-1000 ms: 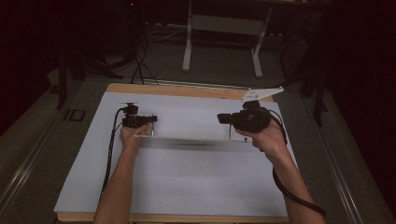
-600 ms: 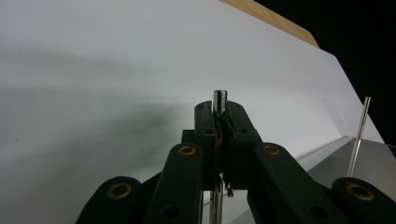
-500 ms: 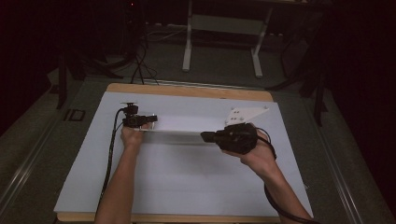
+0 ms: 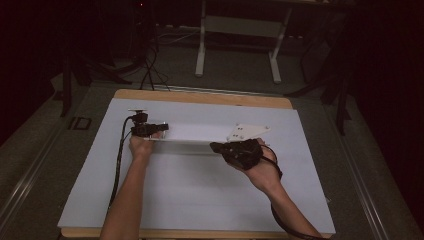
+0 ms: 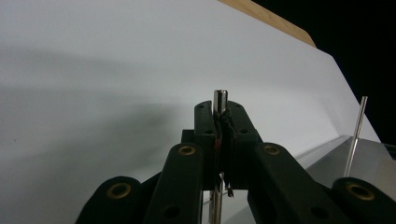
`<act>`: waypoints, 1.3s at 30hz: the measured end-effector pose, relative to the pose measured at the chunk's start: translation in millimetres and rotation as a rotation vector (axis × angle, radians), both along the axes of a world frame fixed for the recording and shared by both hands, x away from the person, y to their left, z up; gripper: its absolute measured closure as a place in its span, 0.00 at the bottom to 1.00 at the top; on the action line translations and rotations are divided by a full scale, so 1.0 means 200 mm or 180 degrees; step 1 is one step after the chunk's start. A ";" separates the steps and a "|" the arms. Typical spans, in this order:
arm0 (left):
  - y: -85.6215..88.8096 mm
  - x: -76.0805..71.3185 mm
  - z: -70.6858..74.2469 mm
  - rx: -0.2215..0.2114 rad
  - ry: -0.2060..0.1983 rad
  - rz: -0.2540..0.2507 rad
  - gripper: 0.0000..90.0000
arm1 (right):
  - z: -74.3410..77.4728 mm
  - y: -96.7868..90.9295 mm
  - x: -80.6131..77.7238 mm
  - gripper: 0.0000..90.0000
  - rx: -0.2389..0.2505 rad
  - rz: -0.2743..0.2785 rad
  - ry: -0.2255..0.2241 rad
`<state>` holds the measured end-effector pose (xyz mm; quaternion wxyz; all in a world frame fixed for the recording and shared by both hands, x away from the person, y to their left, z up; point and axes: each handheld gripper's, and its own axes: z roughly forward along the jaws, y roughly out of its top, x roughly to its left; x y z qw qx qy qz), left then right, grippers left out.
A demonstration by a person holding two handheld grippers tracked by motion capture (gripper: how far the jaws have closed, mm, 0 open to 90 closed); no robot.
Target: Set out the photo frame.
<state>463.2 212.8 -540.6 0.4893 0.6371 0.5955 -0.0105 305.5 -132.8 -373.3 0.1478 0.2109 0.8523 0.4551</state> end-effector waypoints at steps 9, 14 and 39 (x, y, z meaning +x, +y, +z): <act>0.00 0.00 0.00 -0.0030 0.0035 0.0008 0.95 | -0.03 0.02 -0.02 1.00 -0.0118 -0.0025 -0.0111; 0.01 0.01 -0.01 -0.0069 0.0043 -0.0010 0.95 | -0.05 0.02 0.00 1.00 -0.0129 -0.0111 -0.0116; 0.07 -0.07 0.07 0.0152 -0.0221 0.0055 0.77 | -0.08 0.04 0.09 1.00 -0.0017 -0.0209 0.0008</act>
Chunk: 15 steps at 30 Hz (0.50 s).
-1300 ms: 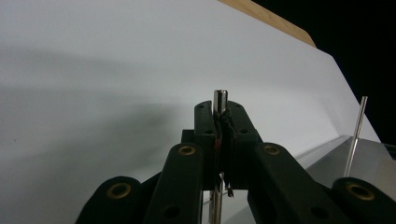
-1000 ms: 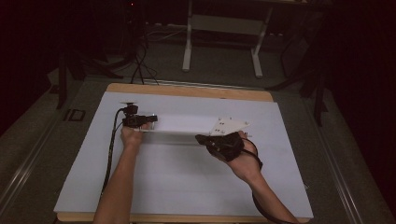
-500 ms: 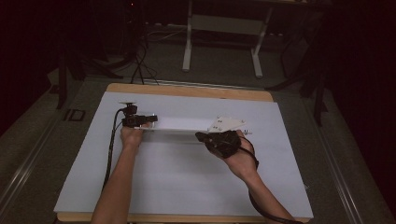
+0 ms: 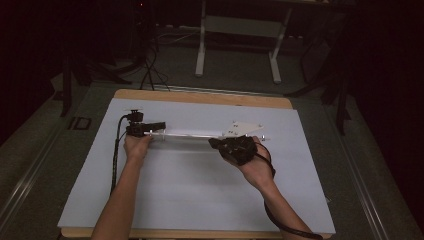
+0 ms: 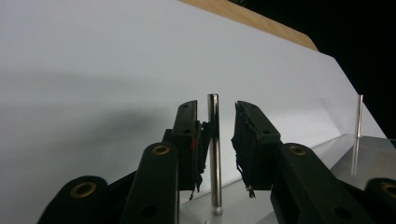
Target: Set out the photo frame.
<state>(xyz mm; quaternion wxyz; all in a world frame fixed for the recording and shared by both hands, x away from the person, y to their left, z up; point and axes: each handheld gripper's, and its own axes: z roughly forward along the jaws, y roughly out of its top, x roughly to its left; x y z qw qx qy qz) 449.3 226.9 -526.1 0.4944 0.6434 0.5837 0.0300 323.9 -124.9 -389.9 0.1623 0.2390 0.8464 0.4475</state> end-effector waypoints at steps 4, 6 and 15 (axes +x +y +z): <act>0.04 -0.03 0.01 -0.0031 -0.0096 -0.0028 0.75 | 0.00 0.00 0.01 1.00 0.0005 -0.0006 0.0011; 0.06 -0.05 0.02 0.0004 -0.0162 -0.0083 0.73 | 0.01 0.00 0.01 1.00 0.0001 -0.0006 0.0011; 0.08 -0.18 0.07 0.0193 -0.0396 -0.0184 0.65 | 0.02 -0.01 0.03 1.00 0.0021 -0.0015 0.0037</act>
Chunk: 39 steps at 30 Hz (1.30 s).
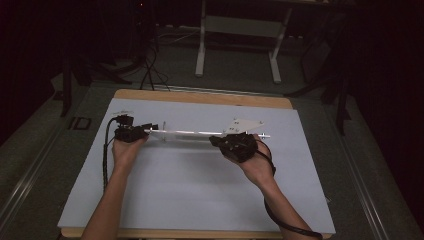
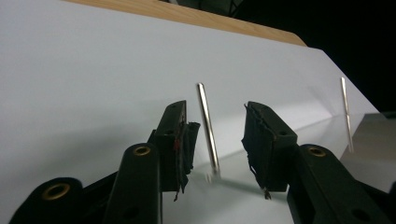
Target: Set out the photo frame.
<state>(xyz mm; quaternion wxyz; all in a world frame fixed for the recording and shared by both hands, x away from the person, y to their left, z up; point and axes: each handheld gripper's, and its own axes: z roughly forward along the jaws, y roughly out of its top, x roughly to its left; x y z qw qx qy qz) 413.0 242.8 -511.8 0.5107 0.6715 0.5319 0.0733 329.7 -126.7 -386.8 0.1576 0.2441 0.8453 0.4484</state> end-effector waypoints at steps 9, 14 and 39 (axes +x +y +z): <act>-0.01 -0.13 0.07 0.0303 -0.0232 -0.0094 0.64 | 0.01 -0.02 0.01 1.00 0.0018 -0.0016 0.0005; -0.02 -0.18 0.12 0.0478 -0.0394 -0.0129 0.64 | 0.02 -0.02 0.02 1.00 0.0041 -0.0034 0.0007; -0.03 -0.31 0.21 0.0749 -0.0784 -0.0559 0.53 | 0.06 -0.06 0.09 1.00 0.0060 -0.0157 0.0016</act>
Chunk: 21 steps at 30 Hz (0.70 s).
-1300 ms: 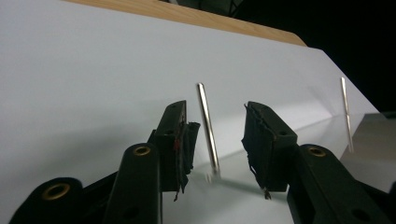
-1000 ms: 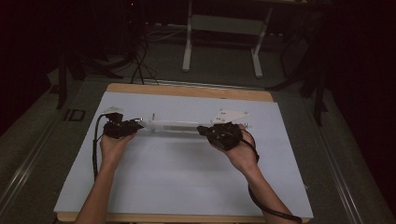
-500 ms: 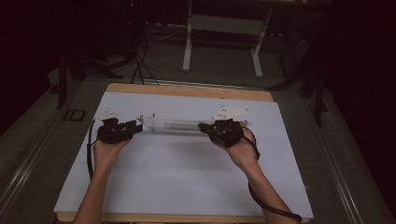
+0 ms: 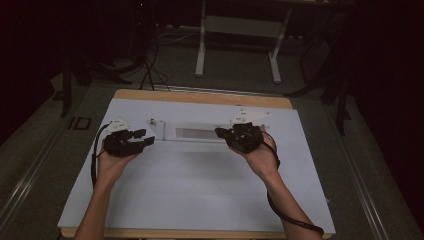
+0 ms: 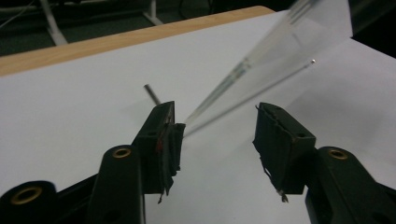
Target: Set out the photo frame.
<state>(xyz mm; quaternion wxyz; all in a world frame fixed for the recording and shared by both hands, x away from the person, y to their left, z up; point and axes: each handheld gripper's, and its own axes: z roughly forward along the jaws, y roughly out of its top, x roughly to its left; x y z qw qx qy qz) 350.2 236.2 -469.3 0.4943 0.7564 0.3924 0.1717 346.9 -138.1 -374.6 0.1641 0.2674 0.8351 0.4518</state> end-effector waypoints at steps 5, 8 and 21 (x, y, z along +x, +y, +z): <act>-0.02 0.01 0.03 -0.0046 -0.0096 -0.0042 0.51 | 0.01 -0.01 0.02 1.00 0.0009 -0.0036 -0.0006; -0.03 0.02 0.05 -0.0038 -0.0156 -0.0048 0.49 | 0.01 -0.02 0.02 1.00 0.0016 -0.0065 -0.0002; -0.12 0.07 0.08 0.0062 -0.0377 -0.0136 0.47 | 0.01 -0.06 0.05 1.00 0.0050 -0.0141 0.0015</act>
